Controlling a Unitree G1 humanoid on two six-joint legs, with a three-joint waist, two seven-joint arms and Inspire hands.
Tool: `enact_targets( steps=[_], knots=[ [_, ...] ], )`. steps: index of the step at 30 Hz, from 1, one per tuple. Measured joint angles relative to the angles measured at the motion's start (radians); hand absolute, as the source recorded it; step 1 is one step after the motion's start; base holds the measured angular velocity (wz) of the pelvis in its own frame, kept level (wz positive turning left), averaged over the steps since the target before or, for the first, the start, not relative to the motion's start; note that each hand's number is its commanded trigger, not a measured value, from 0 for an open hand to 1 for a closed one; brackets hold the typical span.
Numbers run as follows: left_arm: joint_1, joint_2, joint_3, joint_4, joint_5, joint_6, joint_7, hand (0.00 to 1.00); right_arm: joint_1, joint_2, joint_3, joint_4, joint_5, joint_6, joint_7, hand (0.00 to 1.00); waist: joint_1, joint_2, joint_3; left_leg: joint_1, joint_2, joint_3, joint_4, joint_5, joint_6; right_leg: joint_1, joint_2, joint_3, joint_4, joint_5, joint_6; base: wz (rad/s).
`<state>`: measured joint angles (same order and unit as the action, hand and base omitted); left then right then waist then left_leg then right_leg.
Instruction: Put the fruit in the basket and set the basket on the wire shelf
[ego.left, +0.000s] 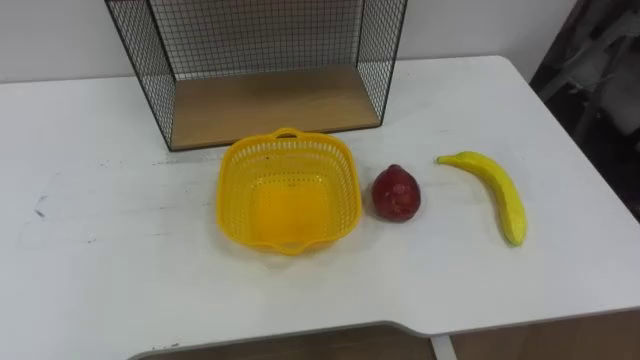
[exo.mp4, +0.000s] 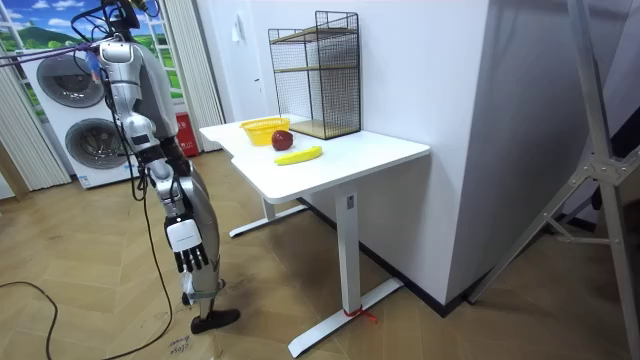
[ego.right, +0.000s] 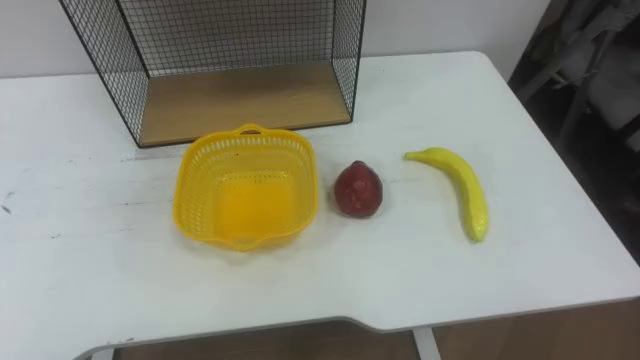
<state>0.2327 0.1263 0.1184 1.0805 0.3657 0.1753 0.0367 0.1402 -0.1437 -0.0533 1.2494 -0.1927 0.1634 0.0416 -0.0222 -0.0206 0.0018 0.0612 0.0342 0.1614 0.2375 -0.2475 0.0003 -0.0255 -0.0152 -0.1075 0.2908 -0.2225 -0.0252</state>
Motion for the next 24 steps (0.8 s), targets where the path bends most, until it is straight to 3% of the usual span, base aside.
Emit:
enact_targets(
  steps=[10, 19, 24],
  knots=[
    [0.004, 0.000, 0.003, 0.000, -0.002, 0.001, 0.004, 0.00, 0.001, 0.000, -0.018, 0.003, 0.053, 0.006, -0.004, 0.00, 0.000, 0.001, -0.0001, 0.005, -0.001, 0.001, -0.002, 0.000, 0.000, 0.006, -0.001, -0.001, 0.003, -0.001, 0.001, 0.00],
    [0.007, -0.003, 0.057, 0.000, -0.001, 0.008, 0.021, 0.00, 0.006, 0.000, -0.089, 0.003, 0.293, 0.009, -0.065, 0.00, -0.001, 0.004, -0.0005, 0.001, 0.005, -0.003, -0.004, -0.001, 0.000, 0.007, 0.000, -0.006, -0.003, 0.000, 0.000, 0.00],
    [0.009, -0.002, 0.077, -0.001, 0.000, 0.002, 0.024, 0.00, 0.002, 0.001, -0.128, 0.003, 0.466, -0.021, -0.095, 0.00, -0.001, 0.007, -0.0023, 0.000, 0.004, 0.001, -0.003, -0.001, 0.000, 0.008, 0.003, -0.007, -0.018, 0.007, 0.000, 0.00]
  ],
)
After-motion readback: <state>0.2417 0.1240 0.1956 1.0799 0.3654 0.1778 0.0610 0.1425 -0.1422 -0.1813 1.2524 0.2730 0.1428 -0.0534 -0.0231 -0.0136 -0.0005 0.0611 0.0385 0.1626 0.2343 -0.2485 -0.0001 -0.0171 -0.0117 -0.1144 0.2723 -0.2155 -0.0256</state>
